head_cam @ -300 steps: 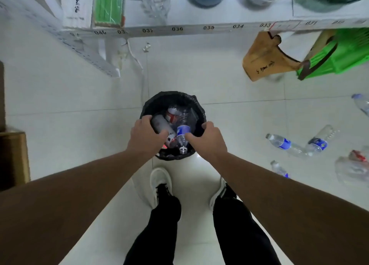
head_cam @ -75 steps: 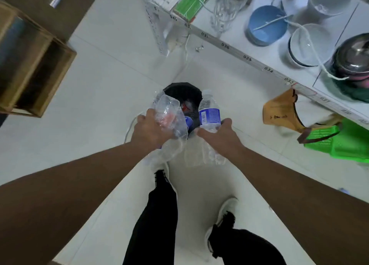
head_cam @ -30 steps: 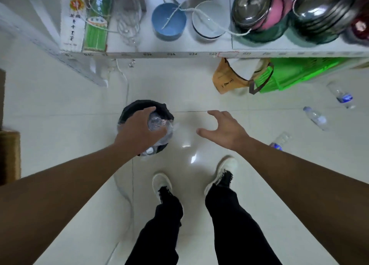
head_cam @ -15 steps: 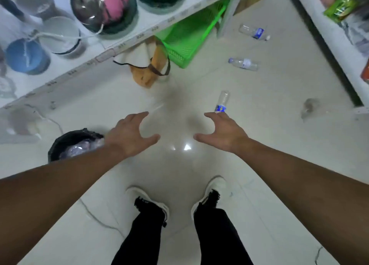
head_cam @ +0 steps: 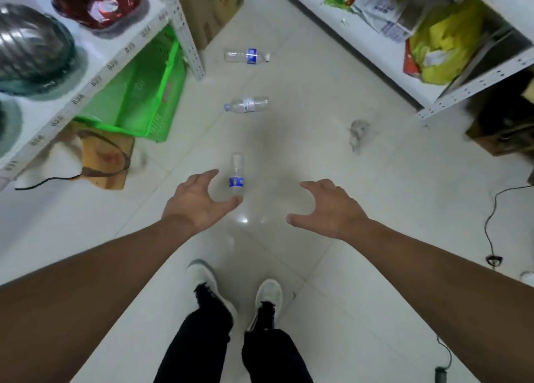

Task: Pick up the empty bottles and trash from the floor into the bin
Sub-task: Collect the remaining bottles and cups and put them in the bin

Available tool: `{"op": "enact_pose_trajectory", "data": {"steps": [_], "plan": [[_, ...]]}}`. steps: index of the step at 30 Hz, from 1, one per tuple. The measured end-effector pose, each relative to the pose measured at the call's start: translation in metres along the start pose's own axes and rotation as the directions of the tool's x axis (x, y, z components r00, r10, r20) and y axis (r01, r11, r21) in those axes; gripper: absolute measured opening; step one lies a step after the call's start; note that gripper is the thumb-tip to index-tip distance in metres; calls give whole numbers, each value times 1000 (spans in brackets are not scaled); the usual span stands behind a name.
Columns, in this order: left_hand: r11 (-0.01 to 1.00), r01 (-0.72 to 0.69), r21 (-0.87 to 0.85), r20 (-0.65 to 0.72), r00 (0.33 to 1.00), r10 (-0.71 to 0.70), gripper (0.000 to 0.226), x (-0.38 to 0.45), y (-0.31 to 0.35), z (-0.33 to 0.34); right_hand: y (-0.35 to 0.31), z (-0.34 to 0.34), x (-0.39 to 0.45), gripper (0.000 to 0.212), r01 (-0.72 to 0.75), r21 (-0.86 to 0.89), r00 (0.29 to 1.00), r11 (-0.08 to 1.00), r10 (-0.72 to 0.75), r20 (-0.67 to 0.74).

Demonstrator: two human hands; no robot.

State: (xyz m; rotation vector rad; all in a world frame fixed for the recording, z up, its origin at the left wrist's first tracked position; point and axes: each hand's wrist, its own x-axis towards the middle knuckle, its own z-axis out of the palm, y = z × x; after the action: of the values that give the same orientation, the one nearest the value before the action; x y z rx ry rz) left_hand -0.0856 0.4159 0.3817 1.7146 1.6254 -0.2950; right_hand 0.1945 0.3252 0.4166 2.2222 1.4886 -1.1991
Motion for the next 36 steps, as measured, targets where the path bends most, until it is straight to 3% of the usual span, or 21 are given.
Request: {"op": "enact_pose_trajectory", "data": {"steps": [7,14,27,29,31,36], "plan": [[993,11,115,108,994,-23,108,80,21,14,32,-10,39,102,-96,53,995,994,93,46],[977,77,201,143,984,-107,120,177,1,54,60,-1,150,100,-147,87,987,985,140,79],[903,427,-45,35,904,-425,133,386,-44,286,163,117,419,104,2,-118,997,993,8,81],[887,448,-112,12,893,-450,127,403,-52,311,180,130,448,102,-12,-108,998,994,19,66],[891,421,-170,-32,901,-432,106,415,-56,329,200,135,472,102,-22,-110,999,994,27,39],[932,354,-81,-95,928,-361,84,410,-27,328,244,113,477,105,-62,-121,997,991,66,30]]}}
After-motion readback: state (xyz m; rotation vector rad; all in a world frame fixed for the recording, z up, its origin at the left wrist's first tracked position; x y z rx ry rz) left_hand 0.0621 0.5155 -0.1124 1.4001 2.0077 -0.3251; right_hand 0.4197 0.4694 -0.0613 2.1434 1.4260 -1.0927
